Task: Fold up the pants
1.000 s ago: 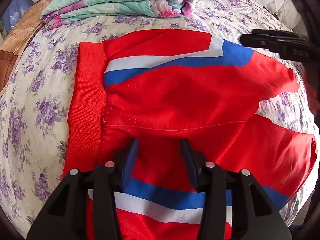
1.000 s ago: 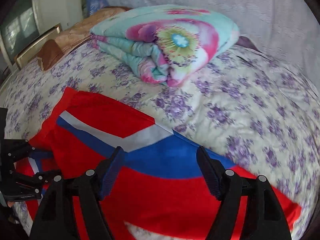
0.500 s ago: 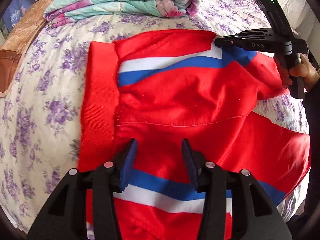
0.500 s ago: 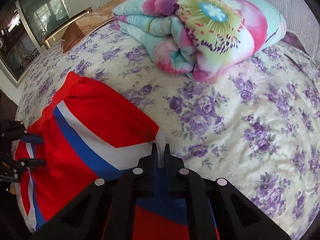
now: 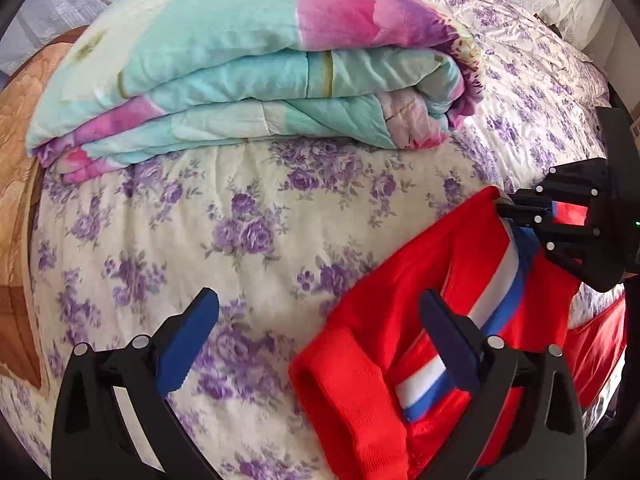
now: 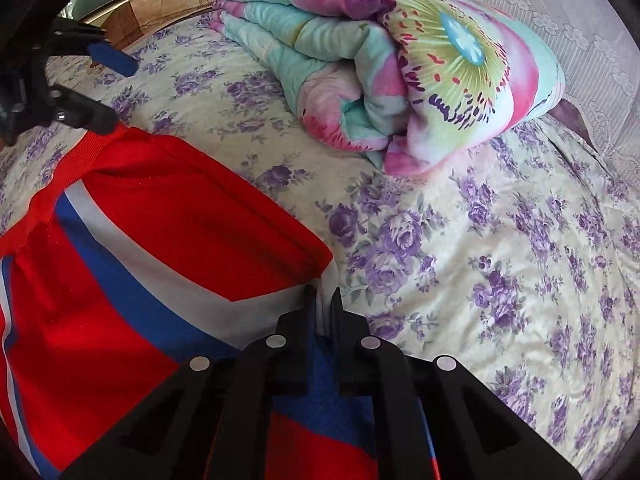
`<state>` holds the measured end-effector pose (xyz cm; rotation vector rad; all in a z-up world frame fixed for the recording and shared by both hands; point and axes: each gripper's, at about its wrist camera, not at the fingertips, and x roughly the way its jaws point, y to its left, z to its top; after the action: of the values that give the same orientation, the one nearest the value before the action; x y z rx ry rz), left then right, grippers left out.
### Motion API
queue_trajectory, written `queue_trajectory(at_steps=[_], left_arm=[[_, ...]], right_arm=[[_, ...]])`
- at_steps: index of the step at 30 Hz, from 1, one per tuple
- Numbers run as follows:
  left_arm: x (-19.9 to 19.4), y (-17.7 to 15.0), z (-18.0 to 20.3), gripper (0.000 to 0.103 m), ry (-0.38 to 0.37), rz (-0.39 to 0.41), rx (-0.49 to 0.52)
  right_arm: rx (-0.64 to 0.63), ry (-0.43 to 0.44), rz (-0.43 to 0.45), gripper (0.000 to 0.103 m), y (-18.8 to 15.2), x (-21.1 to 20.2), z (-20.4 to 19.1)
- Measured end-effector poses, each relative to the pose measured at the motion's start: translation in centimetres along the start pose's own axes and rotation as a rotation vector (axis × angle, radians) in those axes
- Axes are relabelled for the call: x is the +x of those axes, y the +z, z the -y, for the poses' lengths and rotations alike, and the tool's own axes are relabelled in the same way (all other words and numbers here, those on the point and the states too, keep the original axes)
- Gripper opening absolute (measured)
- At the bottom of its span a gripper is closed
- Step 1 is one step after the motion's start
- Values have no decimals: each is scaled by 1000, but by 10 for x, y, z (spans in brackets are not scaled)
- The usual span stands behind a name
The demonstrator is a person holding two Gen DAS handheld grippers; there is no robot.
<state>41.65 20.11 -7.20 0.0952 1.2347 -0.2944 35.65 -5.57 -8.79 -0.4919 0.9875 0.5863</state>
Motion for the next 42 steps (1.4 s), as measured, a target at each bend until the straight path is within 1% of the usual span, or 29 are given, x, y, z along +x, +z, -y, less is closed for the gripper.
queue_trajectory(at_steps=[2, 3, 5, 6, 7, 8, 9, 10, 11, 12, 13, 15, 16, 18, 20, 21, 22, 23, 24, 26, 28, 30, 32, 34, 36, 39, 42], left_arm=[[12, 4, -1, 98, -113, -44, 26], [17, 4, 0, 98, -145, -58, 52], [28, 1, 5, 98, -167, -89, 97], [35, -1, 7, 98, -193, -115, 107], [40, -4, 9, 98, -196, -119, 110], [40, -7, 12, 98, -183, -99, 115], [37, -11, 17, 91, -185, -72, 131], [31, -16, 21, 68, -191, -40, 156], [27, -19, 24, 56, -224, -17, 176], [22, -23, 25, 26, -280, -4, 186], [19, -26, 25, 15, -310, 0, 194], [10, -32, 29, 14, -284, 36, 216], [6, -35, 31, 14, -282, 48, 220], [-3, -37, 33, 13, -278, 82, 220], [-12, -35, 31, 13, -287, 115, 206], [-15, -35, 28, 13, -292, 127, 196], [-17, -35, 26, 13, -291, 134, 187], [-19, -33, 24, 13, -288, 137, 177], [-18, -33, 23, 13, -288, 134, 168], [-18, -33, 26, 13, -273, 133, 165], [-19, -33, 27, 13, -266, 139, 168], [-26, -36, 30, 13, -261, 155, 167], [-37, -41, 27, 13, -258, 172, 157], [-52, -50, 28, 13, -255, 198, 168], [-69, -64, 34, 13, -259, 226, 192], [-92, -96, 49, 13, -254, 262, 233], [-106, -140, 62, 13, -251, 277, 275]], right_arm=[[18, 22, 5, 9, -1, 0, 3], [27, 33, 8, 10, -2, 0, 5], [39, 44, 15, 10, -3, 0, 8], [37, 41, 16, 10, -3, 0, 7], [29, 33, 17, 10, -3, 1, 6], [22, 24, 17, 10, -3, 1, 4], [17, 18, 17, 10, -3, 1, 3], [16, 17, 17, 10, -3, 0, 3], [17, 19, 16, 10, -4, 0, 3], [21, 24, 15, 10, -3, 1, 5], [26, 30, 12, 11, -3, 1, 7], [31, 36, 6, 13, -2, -1, 11], [35, 41, 2, 15, 0, -2, 14], [52, 46, 3, 29, 3, -5, 22], [63, 32, 3, 36, 3, -5, 27], [70, 41, -7, 35, 2, -2, 28], [77, 61, -13, 28, 1, 1, 29], [84, 107, -9, 5, -1, 0, 29], [88, 148, -10, 6, -2, -2, 27], [62, 143, -3, 5, -4, -10, 21], [64, 145, 13, 5, -8, -23, 18], [63, 134, 42, 5, -11, -45, 15], [58, 97, 89, 5, -16, -72, 10], [67, 69, 130, 5, -24, -102, 1], [61, 42, 169, 5, -37, -131, -15], [30, 20, 205, 5, -66, -169, -60], [34, 45, 206, 5, -108, -188, -110]])
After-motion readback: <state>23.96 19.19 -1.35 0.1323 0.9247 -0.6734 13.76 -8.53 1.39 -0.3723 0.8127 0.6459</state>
